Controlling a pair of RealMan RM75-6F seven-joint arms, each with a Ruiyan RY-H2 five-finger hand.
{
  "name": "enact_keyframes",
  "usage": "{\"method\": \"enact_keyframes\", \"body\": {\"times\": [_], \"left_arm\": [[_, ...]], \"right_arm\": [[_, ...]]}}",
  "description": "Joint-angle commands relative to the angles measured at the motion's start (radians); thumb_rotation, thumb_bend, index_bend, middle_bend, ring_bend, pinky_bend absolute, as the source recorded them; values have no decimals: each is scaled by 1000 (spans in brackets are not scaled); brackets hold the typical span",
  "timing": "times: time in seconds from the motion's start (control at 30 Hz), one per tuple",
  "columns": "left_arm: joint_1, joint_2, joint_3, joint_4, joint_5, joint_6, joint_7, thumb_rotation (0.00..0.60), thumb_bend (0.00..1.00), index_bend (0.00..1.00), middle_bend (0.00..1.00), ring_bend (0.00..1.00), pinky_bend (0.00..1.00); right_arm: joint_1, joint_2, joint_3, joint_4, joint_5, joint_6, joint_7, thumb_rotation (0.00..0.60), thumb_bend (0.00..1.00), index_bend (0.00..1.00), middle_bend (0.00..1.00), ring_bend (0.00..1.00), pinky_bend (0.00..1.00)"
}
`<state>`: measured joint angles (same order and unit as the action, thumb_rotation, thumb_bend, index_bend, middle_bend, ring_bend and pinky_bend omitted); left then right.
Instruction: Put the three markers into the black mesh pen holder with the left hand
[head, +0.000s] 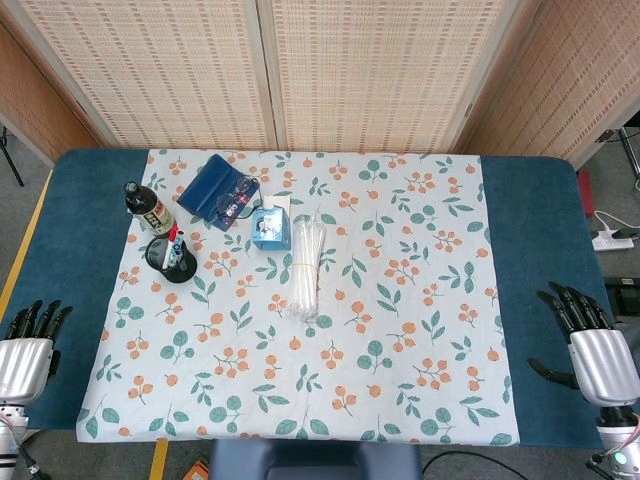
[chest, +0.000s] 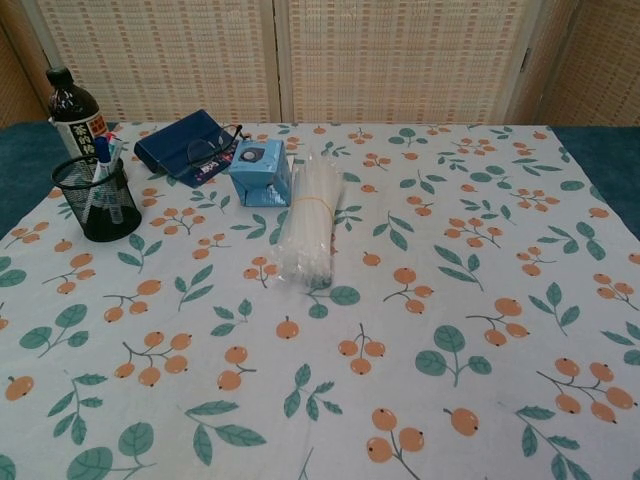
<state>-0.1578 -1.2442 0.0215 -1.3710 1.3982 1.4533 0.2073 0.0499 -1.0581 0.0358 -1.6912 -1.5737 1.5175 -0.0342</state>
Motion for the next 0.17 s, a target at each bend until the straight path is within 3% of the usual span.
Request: {"method": "enact_keyframes", "body": {"times": [0.03, 0.17], "left_arm": [[0, 0, -3, 6, -4, -17, 8, 600, 417, 155, 78, 0, 108], [-1, 2, -3, 10, 8, -25, 10, 600, 416, 163, 78, 0, 107]], "right_arm": [[4, -2, 1, 6, 7, -11, 2, 600, 0, 155, 62, 88, 141], [7, -6, 0, 11, 11, -19, 5, 600, 0, 155, 62, 88, 141]]}}
